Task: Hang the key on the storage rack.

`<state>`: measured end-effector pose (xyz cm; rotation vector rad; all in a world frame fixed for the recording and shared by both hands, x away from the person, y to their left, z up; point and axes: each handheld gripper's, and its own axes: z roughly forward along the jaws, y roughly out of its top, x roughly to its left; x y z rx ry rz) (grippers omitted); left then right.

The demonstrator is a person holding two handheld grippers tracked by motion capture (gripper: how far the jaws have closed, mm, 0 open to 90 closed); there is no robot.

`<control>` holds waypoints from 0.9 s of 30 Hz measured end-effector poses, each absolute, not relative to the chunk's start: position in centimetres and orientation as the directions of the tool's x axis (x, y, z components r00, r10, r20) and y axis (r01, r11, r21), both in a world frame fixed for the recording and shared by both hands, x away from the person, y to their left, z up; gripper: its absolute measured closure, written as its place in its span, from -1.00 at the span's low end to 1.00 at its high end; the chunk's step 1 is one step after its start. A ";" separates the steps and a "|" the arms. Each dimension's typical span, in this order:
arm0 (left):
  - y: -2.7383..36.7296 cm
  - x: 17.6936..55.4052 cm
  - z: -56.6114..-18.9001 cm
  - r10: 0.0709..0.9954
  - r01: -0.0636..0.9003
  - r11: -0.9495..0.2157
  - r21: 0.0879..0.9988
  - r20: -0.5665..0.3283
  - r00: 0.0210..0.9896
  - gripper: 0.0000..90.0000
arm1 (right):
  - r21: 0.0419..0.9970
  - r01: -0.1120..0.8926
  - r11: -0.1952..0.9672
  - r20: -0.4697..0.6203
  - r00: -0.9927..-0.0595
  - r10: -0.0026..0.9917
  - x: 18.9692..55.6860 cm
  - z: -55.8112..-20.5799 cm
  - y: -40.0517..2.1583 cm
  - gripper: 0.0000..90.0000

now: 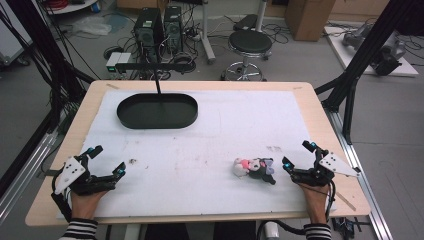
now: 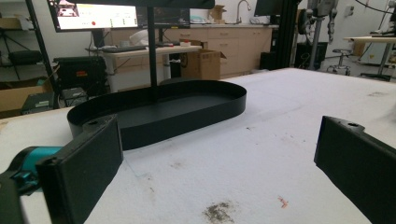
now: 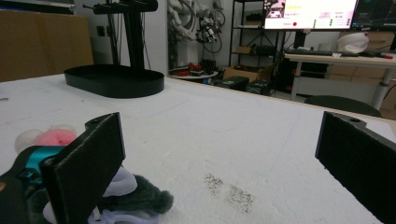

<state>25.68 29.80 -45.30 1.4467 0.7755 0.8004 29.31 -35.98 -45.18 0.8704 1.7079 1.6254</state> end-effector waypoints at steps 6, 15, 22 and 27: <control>29.8 25.7 -45.3 0.846 0.001 -0.028 1.000 0.023 0.532 -0.96 | 0.999 0.046 0.022 0.009 -0.589 0.808 29.4 -45.2 -36.1 -0.99; 29.8 25.8 -45.3 0.847 0.004 -0.028 1.000 0.021 0.531 -0.96 | 0.999 0.050 0.018 0.015 -0.588 0.809 29.4 -45.2 -36.1 -0.99; 29.8 25.8 -45.3 0.847 0.004 -0.022 1.000 0.016 0.531 -0.96 | 0.999 0.052 0.000 0.031 -0.590 0.807 29.4 -45.2 -36.3 -0.99; 29.8 25.8 -45.3 0.848 0.005 -0.024 1.000 0.018 0.530 -0.96 | 0.999 0.048 -0.016 0.041 -0.562 0.826 29.2 -45.0 -36.6 -0.99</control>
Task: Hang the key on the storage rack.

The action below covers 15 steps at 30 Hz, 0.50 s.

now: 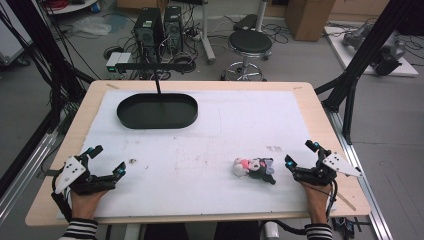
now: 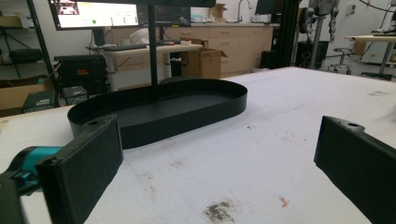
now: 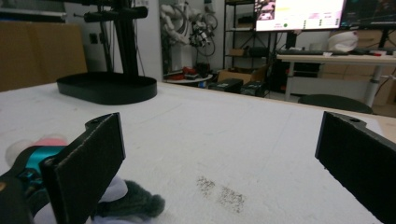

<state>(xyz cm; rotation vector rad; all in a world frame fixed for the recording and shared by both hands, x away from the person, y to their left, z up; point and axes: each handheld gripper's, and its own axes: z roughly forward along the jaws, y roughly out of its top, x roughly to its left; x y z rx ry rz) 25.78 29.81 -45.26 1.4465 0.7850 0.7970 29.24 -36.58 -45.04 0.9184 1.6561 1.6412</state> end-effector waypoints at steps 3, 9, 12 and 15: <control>29.8 25.8 -45.3 0.849 0.006 -0.021 1.000 0.015 0.528 -0.96 | 0.999 0.031 -0.041 0.052 -0.559 0.827 29.1 -44.3 -36.7 -0.99; 29.9 25.8 -45.3 0.850 0.007 -0.019 1.000 0.012 0.527 -0.96 | 0.999 0.030 -0.040 0.050 -0.595 0.802 29.0 -41.8 -36.6 -0.99; 29.9 25.8 -45.3 0.850 0.007 -0.019 1.000 0.013 0.527 -0.96 | 0.999 0.053 0.005 0.029 -0.625 0.780 29.1 -40.2 -36.4 -0.99; 29.9 25.8 -45.3 0.850 0.008 -0.020 1.000 0.013 0.526 -0.96 | 0.997 0.066 0.050 0.007 -0.674 0.739 29.5 -38.3 -36.3 -0.99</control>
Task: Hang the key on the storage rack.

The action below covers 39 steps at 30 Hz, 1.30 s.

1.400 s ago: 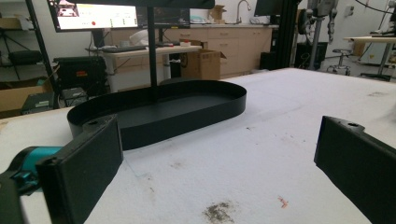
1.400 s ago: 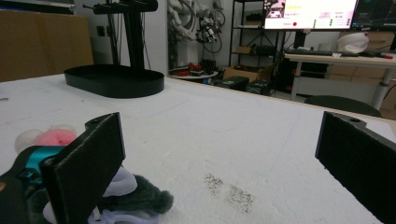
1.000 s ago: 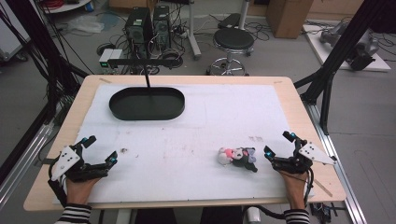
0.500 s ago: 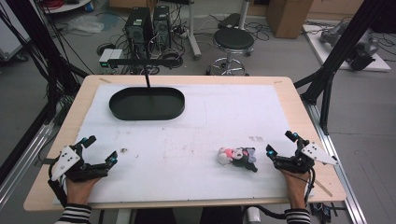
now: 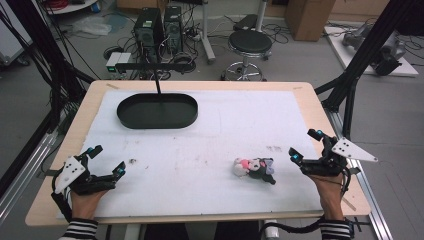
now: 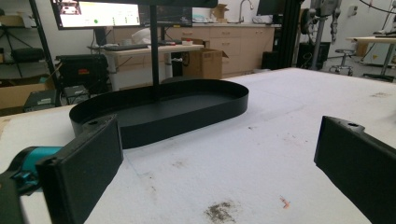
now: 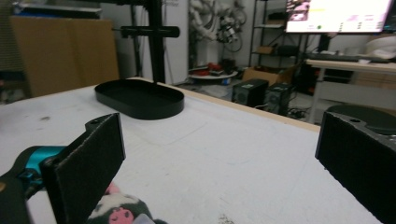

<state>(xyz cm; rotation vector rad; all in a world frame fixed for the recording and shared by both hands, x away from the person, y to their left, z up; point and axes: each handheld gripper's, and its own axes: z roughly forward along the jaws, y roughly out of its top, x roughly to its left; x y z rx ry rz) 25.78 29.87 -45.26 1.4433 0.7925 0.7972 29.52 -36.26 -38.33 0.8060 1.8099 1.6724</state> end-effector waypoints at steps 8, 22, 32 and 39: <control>29.9 25.8 -45.3 0.853 0.010 -0.019 1.000 0.011 0.522 -0.96 | 0.986 0.119 0.120 0.003 -0.723 0.690 30.7 -35.4 -36.6 -0.99; 29.8 25.9 -45.2 0.852 0.017 -0.026 1.000 0.014 0.523 -0.96 | 0.874 0.184 0.449 -0.100 -0.838 0.537 33.0 -34.6 -33.2 -0.99; 29.7 25.9 -45.2 0.852 0.019 -0.027 0.999 0.014 0.524 -0.96 | 0.787 0.179 0.591 -0.112 -0.900 0.421 34.2 -35.0 -30.4 -0.99; 29.7 25.9 -45.2 0.851 0.019 -0.029 0.999 0.015 0.525 -0.96 | 0.730 0.169 0.662 -0.100 -0.932 0.348 34.9 -36.0 -29.0 -0.99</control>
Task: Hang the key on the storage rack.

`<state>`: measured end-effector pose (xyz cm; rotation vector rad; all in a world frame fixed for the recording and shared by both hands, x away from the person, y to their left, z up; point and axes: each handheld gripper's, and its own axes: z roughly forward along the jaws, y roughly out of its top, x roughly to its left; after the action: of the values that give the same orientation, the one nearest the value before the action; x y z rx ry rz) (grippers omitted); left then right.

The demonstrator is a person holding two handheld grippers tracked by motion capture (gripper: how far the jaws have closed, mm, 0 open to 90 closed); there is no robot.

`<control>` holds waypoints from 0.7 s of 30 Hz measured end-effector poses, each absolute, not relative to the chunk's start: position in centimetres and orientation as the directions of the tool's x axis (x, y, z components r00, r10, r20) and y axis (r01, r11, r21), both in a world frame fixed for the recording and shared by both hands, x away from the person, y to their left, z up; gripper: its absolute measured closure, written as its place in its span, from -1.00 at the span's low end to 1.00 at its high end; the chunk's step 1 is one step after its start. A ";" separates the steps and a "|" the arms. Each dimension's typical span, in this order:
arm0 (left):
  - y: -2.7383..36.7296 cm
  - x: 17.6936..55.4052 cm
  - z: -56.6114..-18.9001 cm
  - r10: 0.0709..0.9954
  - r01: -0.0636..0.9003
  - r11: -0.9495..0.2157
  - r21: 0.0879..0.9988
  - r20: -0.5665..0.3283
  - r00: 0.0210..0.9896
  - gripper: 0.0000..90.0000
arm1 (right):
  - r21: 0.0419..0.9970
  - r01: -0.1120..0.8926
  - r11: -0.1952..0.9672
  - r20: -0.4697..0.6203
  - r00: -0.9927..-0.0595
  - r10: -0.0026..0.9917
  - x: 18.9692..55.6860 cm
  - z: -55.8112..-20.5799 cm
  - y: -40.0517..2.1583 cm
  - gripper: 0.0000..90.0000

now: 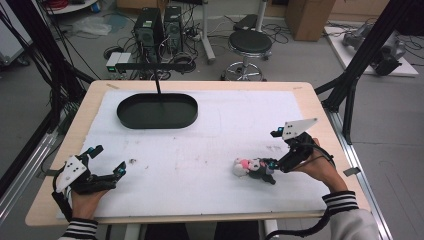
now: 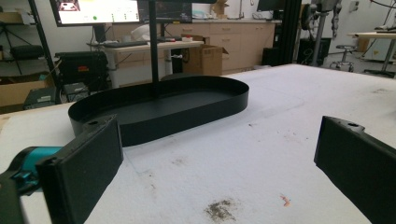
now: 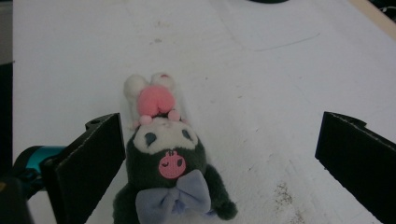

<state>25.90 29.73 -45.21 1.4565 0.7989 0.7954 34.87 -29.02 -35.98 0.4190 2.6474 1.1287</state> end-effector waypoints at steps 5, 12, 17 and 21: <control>29.7 25.9 -45.2 0.850 0.020 -0.032 0.999 0.017 0.526 -0.96 | 0.685 0.154 0.712 -0.095 -0.950 0.297 35.1 -36.7 -28.1 -0.99; 29.7 25.9 -45.2 0.850 0.022 -0.032 0.999 0.016 0.527 -0.96 | 0.642 0.152 0.752 -0.079 -0.962 0.261 35.4 -37.5 -27.1 -0.99; 29.7 25.9 -45.2 0.849 0.020 -0.035 0.999 0.019 0.529 -0.96 | 0.612 0.145 0.777 -0.070 -0.969 0.237 35.6 -37.9 -26.4 -0.99; 29.7 25.9 -45.2 0.849 0.021 -0.034 0.999 0.018 0.528 -0.96 | 0.569 0.149 0.808 -0.058 -0.974 0.220 35.7 -38.6 -25.8 -0.99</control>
<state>25.94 29.74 -45.20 1.4633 0.7965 0.7929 35.65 -25.76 -38.57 0.2948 2.8715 0.8892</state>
